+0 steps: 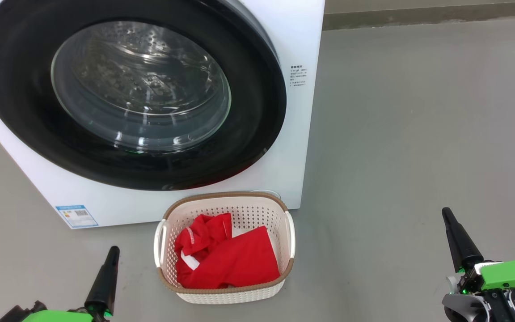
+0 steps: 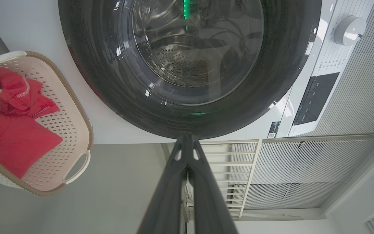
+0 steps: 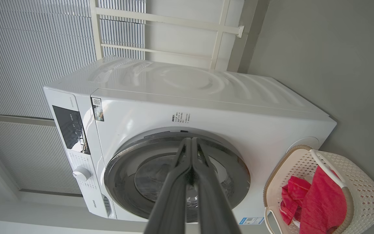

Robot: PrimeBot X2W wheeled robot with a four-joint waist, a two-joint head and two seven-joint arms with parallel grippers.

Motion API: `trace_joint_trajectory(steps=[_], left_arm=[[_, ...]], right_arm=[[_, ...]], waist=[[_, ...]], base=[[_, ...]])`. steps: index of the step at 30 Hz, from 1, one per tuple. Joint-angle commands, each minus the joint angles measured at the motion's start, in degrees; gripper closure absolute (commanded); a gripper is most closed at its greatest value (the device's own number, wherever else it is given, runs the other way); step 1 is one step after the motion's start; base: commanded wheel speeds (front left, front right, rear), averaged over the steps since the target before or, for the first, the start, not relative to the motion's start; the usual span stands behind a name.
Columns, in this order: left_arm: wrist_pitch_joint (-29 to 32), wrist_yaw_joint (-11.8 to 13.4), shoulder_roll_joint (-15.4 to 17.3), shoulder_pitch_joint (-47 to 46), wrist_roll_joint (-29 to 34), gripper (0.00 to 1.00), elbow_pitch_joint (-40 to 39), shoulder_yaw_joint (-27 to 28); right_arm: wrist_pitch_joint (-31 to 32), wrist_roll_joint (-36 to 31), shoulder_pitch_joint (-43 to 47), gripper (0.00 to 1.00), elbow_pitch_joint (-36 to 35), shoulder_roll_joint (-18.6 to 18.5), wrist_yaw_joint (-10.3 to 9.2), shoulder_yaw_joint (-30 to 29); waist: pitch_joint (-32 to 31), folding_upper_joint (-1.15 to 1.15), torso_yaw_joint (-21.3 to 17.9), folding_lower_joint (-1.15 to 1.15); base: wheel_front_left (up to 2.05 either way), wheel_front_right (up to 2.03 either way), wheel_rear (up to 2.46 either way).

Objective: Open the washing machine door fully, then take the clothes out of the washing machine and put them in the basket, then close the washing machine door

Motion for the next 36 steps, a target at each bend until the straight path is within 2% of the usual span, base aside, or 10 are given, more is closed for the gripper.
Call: trace_joint_trajectory(steps=[1, 36], left_arm=[[0.20, -0.40, 0.61, -2.33, -0.62, 1.00, -1.20, 2.01], [0.19, -0.40, 0.61, -2.33, -0.63, 1.00, -1.20, 2.01]], right_arm=[[0.42, -0.06, -2.41, 1.00, -1.43, -0.50, -0.03, 0.87], [0.44, -0.07, -2.42, 1.00, -1.43, -0.48, -0.03, 0.85]], waist=[[0.00, 0.00, 0.00, 0.00], [0.00, 0.00, 0.00, 0.00]], base=[[0.00, 0.00, 0.00], [0.00, 0.00, 0.00]])
